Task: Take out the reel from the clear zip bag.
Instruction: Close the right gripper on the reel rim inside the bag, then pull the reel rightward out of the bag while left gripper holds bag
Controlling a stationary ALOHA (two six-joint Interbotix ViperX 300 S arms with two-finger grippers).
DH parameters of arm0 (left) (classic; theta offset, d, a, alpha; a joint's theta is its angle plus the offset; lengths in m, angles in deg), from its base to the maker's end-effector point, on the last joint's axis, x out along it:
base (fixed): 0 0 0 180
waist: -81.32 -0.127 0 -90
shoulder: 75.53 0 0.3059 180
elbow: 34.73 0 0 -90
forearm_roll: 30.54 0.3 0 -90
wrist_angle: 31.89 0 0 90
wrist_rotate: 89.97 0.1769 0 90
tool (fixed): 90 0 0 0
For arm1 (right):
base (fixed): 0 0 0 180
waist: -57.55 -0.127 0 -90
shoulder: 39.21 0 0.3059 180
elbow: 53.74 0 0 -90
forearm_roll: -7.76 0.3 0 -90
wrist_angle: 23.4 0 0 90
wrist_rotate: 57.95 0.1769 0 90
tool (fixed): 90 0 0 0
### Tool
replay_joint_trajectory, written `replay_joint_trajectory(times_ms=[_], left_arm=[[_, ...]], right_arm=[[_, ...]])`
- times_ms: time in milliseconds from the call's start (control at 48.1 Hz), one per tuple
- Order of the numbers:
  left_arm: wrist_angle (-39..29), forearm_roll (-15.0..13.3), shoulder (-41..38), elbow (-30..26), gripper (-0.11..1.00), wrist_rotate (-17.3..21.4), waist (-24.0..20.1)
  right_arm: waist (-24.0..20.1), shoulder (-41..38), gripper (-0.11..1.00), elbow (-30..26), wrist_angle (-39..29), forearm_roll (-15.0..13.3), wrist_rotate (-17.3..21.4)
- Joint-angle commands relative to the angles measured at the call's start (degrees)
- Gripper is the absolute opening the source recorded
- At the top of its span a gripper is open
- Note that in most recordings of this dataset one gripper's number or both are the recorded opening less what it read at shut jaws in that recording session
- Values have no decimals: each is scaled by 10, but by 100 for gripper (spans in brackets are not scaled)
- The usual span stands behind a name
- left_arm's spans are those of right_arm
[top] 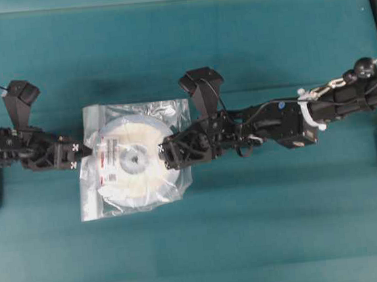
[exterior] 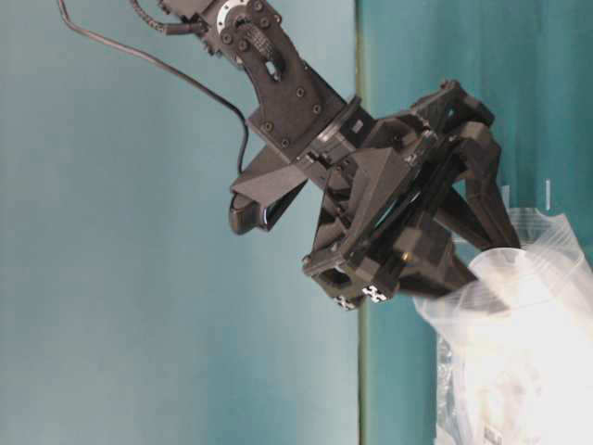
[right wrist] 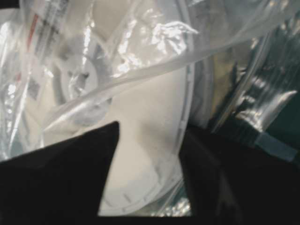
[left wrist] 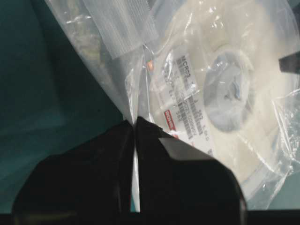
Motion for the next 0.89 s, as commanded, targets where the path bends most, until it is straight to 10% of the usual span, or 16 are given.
replay_joint_trajectory(times_ms=[0,187,873], left_arm=[[-2,1,3,-11,1,1,3],[-11,2,7,-11,1,1,2],[-10,2,11,-10,1,1,2]], right_arm=[[1,7,59,1,0,-1,6],[5,20,20,14,-17,-1,2],[13,74,14,79,-9,-4,-2]])
